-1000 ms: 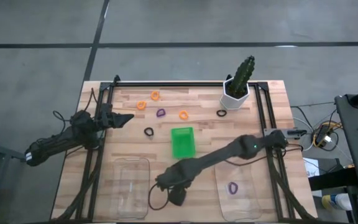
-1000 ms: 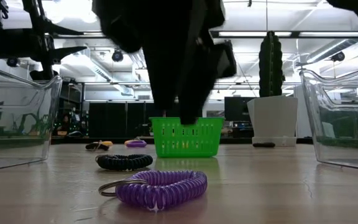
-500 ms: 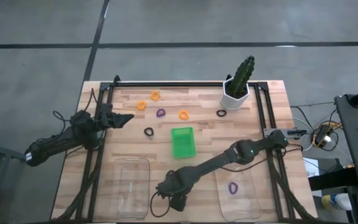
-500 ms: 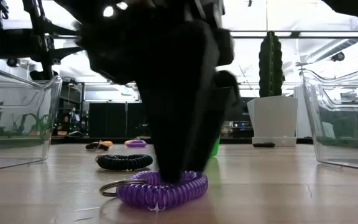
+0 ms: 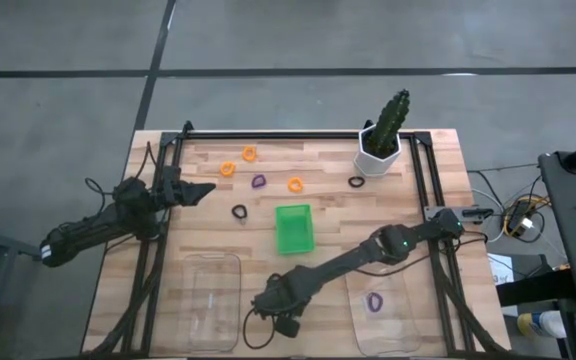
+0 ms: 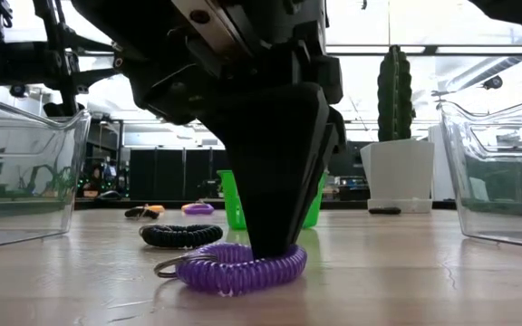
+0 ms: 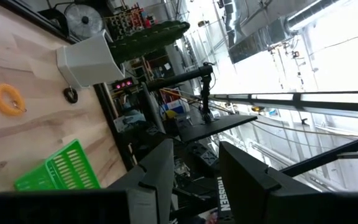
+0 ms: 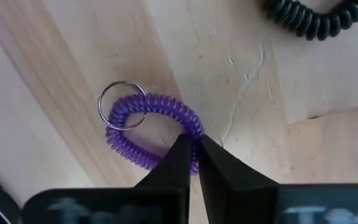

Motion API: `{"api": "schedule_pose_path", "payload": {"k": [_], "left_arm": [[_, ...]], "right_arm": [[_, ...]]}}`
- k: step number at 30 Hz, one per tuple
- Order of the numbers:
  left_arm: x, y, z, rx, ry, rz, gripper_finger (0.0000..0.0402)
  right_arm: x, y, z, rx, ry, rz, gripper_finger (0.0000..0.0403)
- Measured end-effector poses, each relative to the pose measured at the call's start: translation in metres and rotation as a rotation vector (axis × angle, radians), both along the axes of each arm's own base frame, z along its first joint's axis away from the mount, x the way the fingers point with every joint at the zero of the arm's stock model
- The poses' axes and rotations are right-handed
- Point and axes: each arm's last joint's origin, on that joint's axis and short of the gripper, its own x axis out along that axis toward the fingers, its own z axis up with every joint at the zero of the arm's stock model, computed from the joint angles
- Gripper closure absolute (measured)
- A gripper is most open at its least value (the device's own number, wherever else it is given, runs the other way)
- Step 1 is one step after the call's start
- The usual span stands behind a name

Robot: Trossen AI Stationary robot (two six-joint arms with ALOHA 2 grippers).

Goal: Sort spring keychains
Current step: Put the bottom purple spring keychain into the right transparent bin

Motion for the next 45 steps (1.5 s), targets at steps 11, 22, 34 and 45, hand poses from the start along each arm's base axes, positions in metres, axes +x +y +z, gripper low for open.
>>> {"api": "schedule_pose_path", "payload": {"k": [11,22,34,45], "left_arm": [[0.0,0.0,0.0,-0.004,-0.001,0.003,0.028],[0.0,0.0,0.0,-0.002,0.004,0.01,0.028],[0.0,0.001,-0.002,-0.007,0.019,0.012,0.028],[0.001,0.001,-0.004,-0.005,0.039,0.017,0.028]], "right_arm": [[-0.041,-0.014,0.137,0.06,-0.173,-0.097,0.0394],[-0.102,-0.017,0.198,-0.026,-0.137,-0.241,0.0394],[-0.151,0.043,0.166,-0.062,0.043,-0.279,0.0394],[-0.217,0.073,0.119,-0.199,0.25,-0.365,0.0394]]}}
